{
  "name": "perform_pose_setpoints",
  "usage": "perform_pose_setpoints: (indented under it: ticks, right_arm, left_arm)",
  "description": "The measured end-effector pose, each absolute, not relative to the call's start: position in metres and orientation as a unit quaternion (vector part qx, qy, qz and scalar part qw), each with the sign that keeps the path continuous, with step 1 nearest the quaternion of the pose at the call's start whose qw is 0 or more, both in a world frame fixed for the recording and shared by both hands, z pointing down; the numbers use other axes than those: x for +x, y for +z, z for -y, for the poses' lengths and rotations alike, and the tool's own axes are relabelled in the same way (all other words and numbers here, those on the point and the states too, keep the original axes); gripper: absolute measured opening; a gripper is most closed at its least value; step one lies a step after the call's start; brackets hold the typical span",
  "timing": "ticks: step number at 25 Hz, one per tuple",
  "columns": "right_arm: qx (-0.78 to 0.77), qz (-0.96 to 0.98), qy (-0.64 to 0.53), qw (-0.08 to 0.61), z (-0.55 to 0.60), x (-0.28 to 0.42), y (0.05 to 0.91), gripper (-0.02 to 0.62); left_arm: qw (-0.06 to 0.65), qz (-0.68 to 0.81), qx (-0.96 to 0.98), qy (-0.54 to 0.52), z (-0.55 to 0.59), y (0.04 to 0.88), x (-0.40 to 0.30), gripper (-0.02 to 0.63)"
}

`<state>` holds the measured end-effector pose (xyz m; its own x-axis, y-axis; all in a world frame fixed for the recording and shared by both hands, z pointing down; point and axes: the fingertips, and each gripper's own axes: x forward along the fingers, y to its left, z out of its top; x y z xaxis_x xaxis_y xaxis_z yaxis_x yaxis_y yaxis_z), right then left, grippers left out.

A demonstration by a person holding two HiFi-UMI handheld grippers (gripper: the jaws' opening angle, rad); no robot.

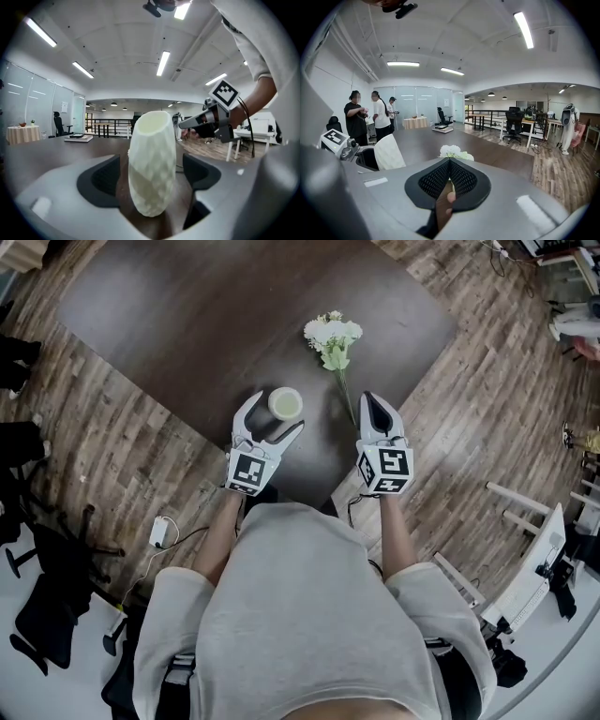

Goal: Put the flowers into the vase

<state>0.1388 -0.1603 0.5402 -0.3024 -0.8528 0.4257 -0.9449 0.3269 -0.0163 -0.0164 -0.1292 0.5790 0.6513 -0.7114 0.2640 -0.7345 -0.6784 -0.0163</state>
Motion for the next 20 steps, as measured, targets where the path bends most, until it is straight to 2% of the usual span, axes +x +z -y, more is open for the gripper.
perform_pose_setpoints:
  ticks: [7, 10, 16, 20]
  right_arm:
    - [0.564, 0.797, 0.134, 0.173, 0.161, 0.142, 0.540, -0.002]
    - [0.563, 0.797, 0.134, 0.171, 0.163, 0.142, 0.540, -0.002]
    - [0.559, 0.800, 0.138, 0.169, 0.166, 0.138, 0.541, -0.002]
    - [0.548, 0.799, 0.154, 0.192, 0.167, 0.137, 0.552, -0.002]
  left_arm:
    - [0.047, 0.396, 0.910, 0.112, 0.141, 0.570, -0.004, 0.405]
    - [0.043, 0.397, 0.909, 0.119, 0.142, 0.571, -0.005, 0.342]
    - [0.045, 0.395, 0.910, 0.118, 0.140, 0.570, -0.005, 0.339]
    - [0.045, 0.395, 0.910, 0.115, 0.141, 0.570, -0.005, 0.339]
